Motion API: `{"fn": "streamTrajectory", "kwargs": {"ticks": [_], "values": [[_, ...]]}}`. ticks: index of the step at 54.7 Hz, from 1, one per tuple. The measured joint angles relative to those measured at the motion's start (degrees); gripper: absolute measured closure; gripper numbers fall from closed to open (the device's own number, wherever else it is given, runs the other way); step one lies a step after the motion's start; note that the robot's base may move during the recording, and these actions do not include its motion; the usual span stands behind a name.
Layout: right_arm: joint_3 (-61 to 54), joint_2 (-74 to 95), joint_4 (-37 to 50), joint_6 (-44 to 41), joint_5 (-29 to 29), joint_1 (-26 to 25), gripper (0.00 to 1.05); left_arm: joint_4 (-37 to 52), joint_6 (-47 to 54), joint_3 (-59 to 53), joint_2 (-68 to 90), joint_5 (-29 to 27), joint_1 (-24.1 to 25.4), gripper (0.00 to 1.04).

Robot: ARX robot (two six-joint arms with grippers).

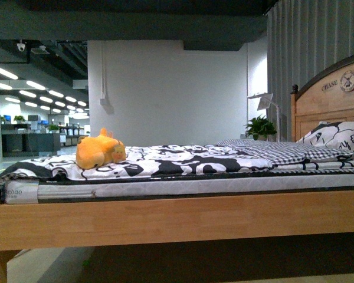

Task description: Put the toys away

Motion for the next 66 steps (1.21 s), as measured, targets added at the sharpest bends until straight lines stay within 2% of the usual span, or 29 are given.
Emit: {"fn": "streamTrajectory", "kwargs": {"ticks": [66], "values": [[0.0, 0.0, 0.0, 0.0, 0.0, 0.0, 0.02, 0.0, 0.0, 0.0, 0.0, 0.0, 0.0, 0.06]]}}
